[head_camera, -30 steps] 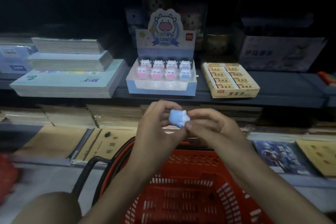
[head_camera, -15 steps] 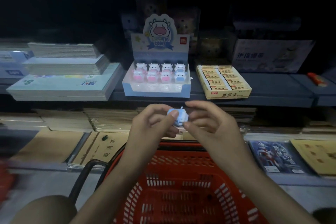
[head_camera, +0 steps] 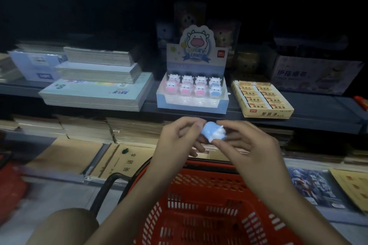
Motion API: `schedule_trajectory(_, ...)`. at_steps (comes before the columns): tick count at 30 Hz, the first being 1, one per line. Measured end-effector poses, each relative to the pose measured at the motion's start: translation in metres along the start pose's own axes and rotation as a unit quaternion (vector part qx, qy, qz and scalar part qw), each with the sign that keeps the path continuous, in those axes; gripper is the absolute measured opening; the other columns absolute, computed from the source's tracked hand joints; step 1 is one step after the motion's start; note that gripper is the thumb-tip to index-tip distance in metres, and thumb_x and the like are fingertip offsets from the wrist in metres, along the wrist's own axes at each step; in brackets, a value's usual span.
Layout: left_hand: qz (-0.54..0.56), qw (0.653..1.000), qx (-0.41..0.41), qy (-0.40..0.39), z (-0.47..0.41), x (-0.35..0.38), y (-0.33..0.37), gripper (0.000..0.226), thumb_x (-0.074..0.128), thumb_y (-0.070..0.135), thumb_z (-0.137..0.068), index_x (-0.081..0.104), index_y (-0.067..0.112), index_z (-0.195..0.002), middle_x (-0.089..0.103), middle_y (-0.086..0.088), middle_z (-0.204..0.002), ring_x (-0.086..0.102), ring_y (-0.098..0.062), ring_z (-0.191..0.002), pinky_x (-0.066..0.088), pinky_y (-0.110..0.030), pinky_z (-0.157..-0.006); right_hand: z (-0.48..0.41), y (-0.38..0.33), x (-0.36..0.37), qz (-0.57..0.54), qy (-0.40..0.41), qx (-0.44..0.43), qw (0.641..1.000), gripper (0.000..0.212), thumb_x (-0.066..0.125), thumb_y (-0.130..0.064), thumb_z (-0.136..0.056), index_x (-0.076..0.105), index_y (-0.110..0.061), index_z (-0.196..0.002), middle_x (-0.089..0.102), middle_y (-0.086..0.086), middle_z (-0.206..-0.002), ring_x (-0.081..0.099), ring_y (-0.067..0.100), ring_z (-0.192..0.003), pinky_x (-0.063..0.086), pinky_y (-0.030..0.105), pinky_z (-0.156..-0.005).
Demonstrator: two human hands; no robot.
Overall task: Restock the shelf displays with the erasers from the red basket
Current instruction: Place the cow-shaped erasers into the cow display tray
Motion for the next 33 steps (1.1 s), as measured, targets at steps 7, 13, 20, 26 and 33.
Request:
schedule_trajectory(7, -0.289, 0.939, 0.106, 0.152, -0.022, -0.052, 0.011, 0.032, 0.062, 0.026, -0.101, 0.060, 0.031, -0.132, 0.066, 0.012, -0.090, 0.065, -0.005, -0.073, 0.058, -0.036, -0.072, -0.038, -0.021, 0.007, -0.059, -0.020, 0.070, 0.996, 0.028, 0.083, -0.013, -0.084, 0.076, -0.030, -0.105, 0.078, -0.010, -0.082, 0.075, 0.002, -0.077, 0.059, 0.016, -0.073)
schedule_trajectory(13, -0.364, 0.908, 0.097, 0.182, -0.042, -0.071, 0.018, 0.049, 0.056, 0.030, -0.102, 0.044, 0.037, -0.149, 0.056, 0.009, -0.123, 0.065, -0.013, -0.085, 0.057, -0.042, -0.079, -0.109, -0.026, 0.040, 0.049, -0.071, 0.103, 0.991, 0.013, 0.082, -0.027, -0.078, 0.074, -0.030, -0.088, 0.077, -0.007, -0.083, 0.075, 0.008, -0.072, 0.062, 0.034, -0.077)
schedule_trajectory(20, -0.361, 0.914, 0.064, 0.174, -0.048, -0.075, 0.013, 0.043, 0.056, 0.027, -0.102, 0.051, 0.032, -0.145, 0.049, 0.007, -0.134, 0.067, -0.019, -0.084, 0.058, -0.047, -0.082, -0.166, -0.023, 0.085, 0.097, -0.139, 0.099, 0.981, 0.028, 0.083, -0.017, -0.080, 0.074, -0.010, -0.105, 0.078, 0.005, -0.074, 0.076, 0.019, -0.067, 0.064, 0.042, -0.080)
schedule_trajectory(26, -0.337, 0.922, 0.057, 0.180, -0.055, -0.078, 0.012, 0.045, 0.056, 0.026, -0.099, 0.054, 0.033, -0.143, 0.063, 0.008, -0.128, 0.068, -0.021, -0.090, 0.057, -0.047, -0.085, -0.181, -0.025, 0.099, 0.206, -0.176, 0.029, 0.962, 0.032, 0.086, -0.025, -0.081, 0.076, -0.010, -0.107, 0.075, 0.002, -0.088, 0.073, 0.015, -0.075, 0.062, 0.033, -0.078)
schedule_trajectory(33, -0.350, 0.913, 0.054, 0.205, -0.059, -0.079, 0.009, 0.045, 0.057, 0.023, -0.098, 0.053, 0.035, -0.141, 0.067, 0.010, -0.123, 0.068, -0.020, -0.093, 0.058, -0.047, -0.082, -0.176, -0.029, 0.116, 0.290, -0.191, -0.030, 0.937, 0.033, 0.089, -0.035, -0.074, 0.077, -0.021, -0.102, 0.072, -0.004, -0.088, 0.066, 0.013, -0.083, 0.052, 0.028, -0.072)
Point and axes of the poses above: each hand's wrist, its own z-axis away from the middle knuckle, its own x-axis out of the palm, y = z × x, the point moved 4 cm from there along -z, towards the middle knuckle
